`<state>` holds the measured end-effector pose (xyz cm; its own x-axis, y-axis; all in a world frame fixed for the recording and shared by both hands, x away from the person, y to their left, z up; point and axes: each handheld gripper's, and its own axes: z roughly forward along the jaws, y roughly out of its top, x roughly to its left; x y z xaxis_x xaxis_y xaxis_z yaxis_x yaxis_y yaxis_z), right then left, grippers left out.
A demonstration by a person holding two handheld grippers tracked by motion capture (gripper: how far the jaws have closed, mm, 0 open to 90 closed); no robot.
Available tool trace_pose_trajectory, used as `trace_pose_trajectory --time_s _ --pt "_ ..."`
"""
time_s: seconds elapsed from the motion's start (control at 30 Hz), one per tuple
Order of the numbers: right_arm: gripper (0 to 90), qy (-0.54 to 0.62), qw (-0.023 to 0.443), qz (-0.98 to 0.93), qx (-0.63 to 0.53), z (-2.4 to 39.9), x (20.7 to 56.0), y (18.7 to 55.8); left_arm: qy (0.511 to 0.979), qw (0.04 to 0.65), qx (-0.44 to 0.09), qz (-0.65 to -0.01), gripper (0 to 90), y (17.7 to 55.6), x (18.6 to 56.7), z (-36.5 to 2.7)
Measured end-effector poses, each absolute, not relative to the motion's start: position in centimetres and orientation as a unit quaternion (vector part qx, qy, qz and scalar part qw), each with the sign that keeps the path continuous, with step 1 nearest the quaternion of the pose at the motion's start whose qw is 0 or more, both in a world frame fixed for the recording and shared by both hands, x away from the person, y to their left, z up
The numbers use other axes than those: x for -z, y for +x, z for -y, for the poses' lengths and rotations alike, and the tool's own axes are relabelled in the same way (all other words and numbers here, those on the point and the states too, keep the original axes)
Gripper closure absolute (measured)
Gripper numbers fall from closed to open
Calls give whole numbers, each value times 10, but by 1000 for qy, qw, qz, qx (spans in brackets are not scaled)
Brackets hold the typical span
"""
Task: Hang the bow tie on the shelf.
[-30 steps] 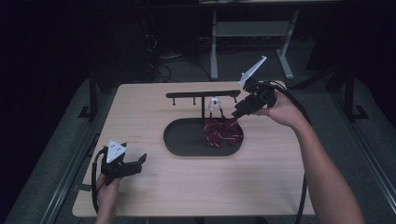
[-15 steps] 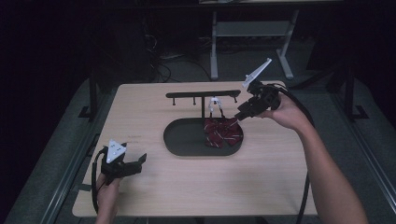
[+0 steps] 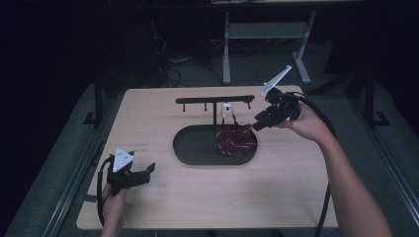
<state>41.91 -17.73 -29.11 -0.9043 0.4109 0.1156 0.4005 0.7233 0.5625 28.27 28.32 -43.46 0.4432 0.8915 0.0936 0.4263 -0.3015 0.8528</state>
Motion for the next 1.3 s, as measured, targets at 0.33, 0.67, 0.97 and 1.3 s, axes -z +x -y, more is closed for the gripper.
trace_pose_trajectory --time_s 0.33,0.67,0.97,1.3 --pt "541 222 10 -927 -302 185 295 413 753 395 -293 -437 136 283 435 -283" --pt "530 227 8 -926 -302 192 302 408 753 394 -293 -438 136 283 435 -283" --pt "520 229 7 -926 -302 197 309 404 753 395 -293 -437 135 283 435 -283" --pt "515 236 2 -923 -303 203 318 399 753 394 -292 -437 135 283 435 -283"
